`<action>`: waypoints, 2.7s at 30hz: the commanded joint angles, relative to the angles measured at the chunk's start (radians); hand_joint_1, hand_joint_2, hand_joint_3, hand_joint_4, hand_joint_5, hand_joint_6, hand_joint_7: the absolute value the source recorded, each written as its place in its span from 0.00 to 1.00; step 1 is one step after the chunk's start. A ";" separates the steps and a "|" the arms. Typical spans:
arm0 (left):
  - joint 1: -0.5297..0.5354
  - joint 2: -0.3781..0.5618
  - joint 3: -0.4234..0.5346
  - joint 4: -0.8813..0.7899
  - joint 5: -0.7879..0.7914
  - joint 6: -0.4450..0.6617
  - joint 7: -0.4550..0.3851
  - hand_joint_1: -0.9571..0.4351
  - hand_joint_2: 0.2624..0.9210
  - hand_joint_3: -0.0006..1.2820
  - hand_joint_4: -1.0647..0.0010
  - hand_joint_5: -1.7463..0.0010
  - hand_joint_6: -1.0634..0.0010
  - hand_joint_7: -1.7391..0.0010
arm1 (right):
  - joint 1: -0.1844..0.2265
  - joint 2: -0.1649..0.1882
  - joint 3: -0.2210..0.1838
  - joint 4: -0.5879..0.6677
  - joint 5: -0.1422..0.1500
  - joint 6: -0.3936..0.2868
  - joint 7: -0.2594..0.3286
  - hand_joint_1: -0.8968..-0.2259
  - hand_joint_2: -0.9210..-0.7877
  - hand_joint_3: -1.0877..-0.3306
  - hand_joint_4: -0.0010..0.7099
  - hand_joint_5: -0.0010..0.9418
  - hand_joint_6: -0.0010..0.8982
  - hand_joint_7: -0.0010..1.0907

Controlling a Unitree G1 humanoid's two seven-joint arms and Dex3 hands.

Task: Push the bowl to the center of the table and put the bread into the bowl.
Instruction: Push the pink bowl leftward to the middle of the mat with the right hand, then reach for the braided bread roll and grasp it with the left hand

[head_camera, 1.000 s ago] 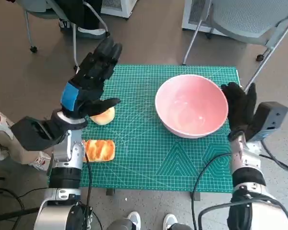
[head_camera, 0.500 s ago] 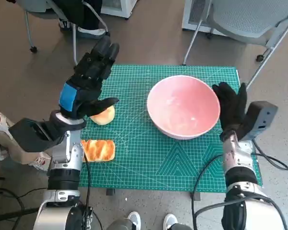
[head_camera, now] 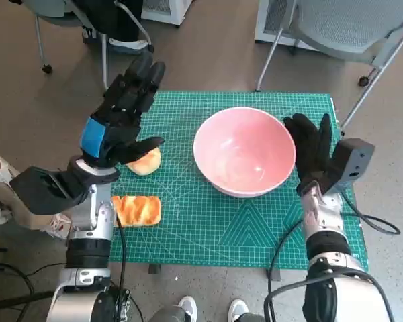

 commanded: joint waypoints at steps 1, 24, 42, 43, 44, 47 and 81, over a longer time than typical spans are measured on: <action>0.011 0.005 -0.001 -0.019 -0.002 0.009 0.003 0.36 1.00 0.06 0.90 1.00 0.80 0.96 | 0.004 0.020 0.005 0.015 -0.007 0.020 0.003 0.37 0.00 0.38 0.26 0.00 0.28 0.09; 0.021 -0.002 0.000 -0.040 -0.006 0.025 0.014 0.36 1.00 0.06 0.91 1.00 0.81 0.94 | -0.004 0.036 0.033 0.015 -0.037 0.019 -0.004 0.30 0.00 0.38 0.26 0.00 0.26 0.07; 0.036 -0.003 -0.005 -0.056 -0.005 0.024 0.017 0.36 1.00 0.06 0.90 1.00 0.83 0.91 | -0.006 -0.004 0.029 -0.004 -0.036 -0.029 0.003 0.29 0.00 0.39 0.27 0.00 0.27 0.07; 0.037 -0.002 -0.004 -0.056 -0.006 0.025 0.016 0.36 1.00 0.06 0.90 1.00 0.83 0.91 | -0.009 -0.008 0.030 -0.007 -0.037 -0.040 0.001 0.30 0.00 0.37 0.27 0.00 0.27 0.07; 0.038 -0.001 -0.003 -0.057 -0.008 0.026 0.015 0.36 1.00 0.06 0.90 1.00 0.84 0.91 | -0.011 -0.011 0.036 -0.015 -0.042 -0.063 -0.005 0.31 0.00 0.36 0.27 0.00 0.27 0.07; 0.039 0.000 -0.001 -0.058 -0.012 0.029 0.012 0.36 1.00 0.06 0.90 1.00 0.89 0.85 | -0.009 -0.014 0.066 -0.040 -0.070 -0.148 -0.031 0.33 0.00 0.31 0.27 0.00 0.27 0.07; 0.030 -0.029 -0.022 -0.032 0.001 0.015 0.011 0.32 1.00 0.05 0.91 1.00 0.99 0.72 | 0.077 0.035 0.217 -0.385 0.026 -0.574 0.243 0.29 0.00 0.35 0.26 0.01 0.24 0.08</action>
